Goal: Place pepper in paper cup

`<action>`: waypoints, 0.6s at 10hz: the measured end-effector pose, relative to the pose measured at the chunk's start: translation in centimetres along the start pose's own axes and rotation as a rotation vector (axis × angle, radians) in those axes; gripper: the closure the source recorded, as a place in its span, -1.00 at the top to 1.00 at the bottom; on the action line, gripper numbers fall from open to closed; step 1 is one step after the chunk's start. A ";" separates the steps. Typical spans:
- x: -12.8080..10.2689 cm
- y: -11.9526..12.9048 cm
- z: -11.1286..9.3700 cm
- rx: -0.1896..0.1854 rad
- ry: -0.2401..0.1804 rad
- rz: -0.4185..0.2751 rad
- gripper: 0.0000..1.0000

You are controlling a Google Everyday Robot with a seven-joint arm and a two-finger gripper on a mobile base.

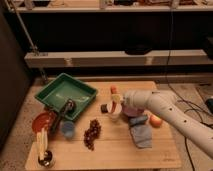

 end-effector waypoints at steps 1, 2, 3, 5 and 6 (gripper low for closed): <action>-0.4 0.3 -0.1 -0.018 0.006 0.004 -1.00; -1.2 1.3 0.0 -0.034 0.010 0.011 -1.00; -1.8 2.1 0.1 -0.043 0.016 0.016 -1.00; -2.2 2.8 1.4 -0.042 0.038 0.009 -1.00; -1.7 3.1 1.5 -0.042 0.051 0.007 -1.00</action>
